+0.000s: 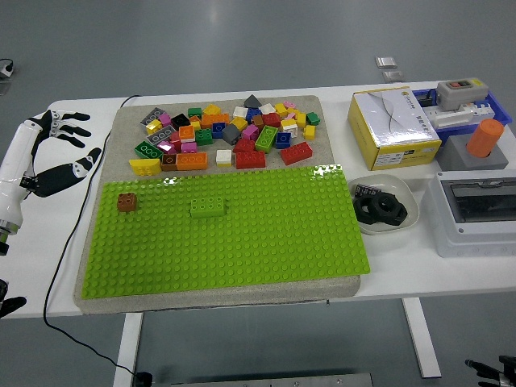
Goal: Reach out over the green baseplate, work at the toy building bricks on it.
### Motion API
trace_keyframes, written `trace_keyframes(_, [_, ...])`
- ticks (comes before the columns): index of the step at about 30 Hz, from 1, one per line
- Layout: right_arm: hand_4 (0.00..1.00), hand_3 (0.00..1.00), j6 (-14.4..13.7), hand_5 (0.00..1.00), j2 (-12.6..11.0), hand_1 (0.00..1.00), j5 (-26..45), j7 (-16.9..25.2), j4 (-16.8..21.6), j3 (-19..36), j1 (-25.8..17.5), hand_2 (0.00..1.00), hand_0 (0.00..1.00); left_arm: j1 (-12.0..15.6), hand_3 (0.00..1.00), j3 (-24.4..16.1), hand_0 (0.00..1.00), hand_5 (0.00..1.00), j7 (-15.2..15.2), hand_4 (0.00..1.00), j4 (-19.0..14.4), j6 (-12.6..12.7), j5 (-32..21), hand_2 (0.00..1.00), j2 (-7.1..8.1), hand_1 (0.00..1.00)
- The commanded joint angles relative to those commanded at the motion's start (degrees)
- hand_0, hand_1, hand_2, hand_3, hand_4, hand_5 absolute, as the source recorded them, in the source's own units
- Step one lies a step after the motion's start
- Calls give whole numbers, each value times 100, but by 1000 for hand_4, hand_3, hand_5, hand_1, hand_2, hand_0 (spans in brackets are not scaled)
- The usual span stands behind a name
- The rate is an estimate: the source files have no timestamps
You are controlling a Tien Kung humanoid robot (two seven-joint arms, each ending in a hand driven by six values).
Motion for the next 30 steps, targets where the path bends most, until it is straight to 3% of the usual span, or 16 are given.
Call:
trace_keyframes(3, [881,282,13,476,14,267,-39,-46,16,35,-34,251,306,11,602,-37,699,93,17,722,-9,-20,18,486,6,443])
trace_keyframes(4, [871,372,29,642,17,344,-64,-88,27,56,-50,331,409,13,600,-50,727,103,21,723,-15,-28,22,524,1,560])
trace_keyframes(9, [871,372,284,642,40,344,-514,-593,149,362,-143,331,409,6,600,-83,727,103,56,723,-15,-85,51,524,-22,560])
trace_keyframes(10, [897,820,375,801,51,724,-624,-706,192,444,-174,793,672,-3,598,-84,734,115,65,722,-14,-95,57,562,-23,611])
trace_keyframes(12, [897,820,588,801,83,724,-841,-971,288,598,-269,793,672,-32,598,-76,734,115,91,722,-8,-122,73,562,-29,611])
trace_keyframes(15, [897,820,783,801,118,724,-574,-1296,389,643,-453,793,672,-75,598,-55,734,115,138,722,5,-160,98,562,-50,611])
trace_keyframes(16, [974,905,837,998,122,743,-423,-1403,415,637,-522,863,713,-90,598,-46,738,116,154,721,11,-172,107,571,-64,624])
trace_keyframes(18, [974,905,898,998,121,743,-133,-1501,451,615,-626,863,713,-117,598,-17,738,116,174,721,22,-189,119,571,-86,624])
trace_keyframes(22, [974,905,853,998,118,743,357,-1447,477,584,-745,863,713,-184,598,68,738,116,193,721,40,-215,123,571,-115,624])
trace_keyframes(23, [998,945,812,998,118,688,490,-1380,471,572,-768,780,686,-220,599,114,741,128,203,727,52,-226,126,573,-126,629])
trace_keyframes(30, [998,933,607,998,139,685,620,-1040,354,606,-783,776,675,-301,594,273,743,133,250,728,101,-274,129,575,-220,630])
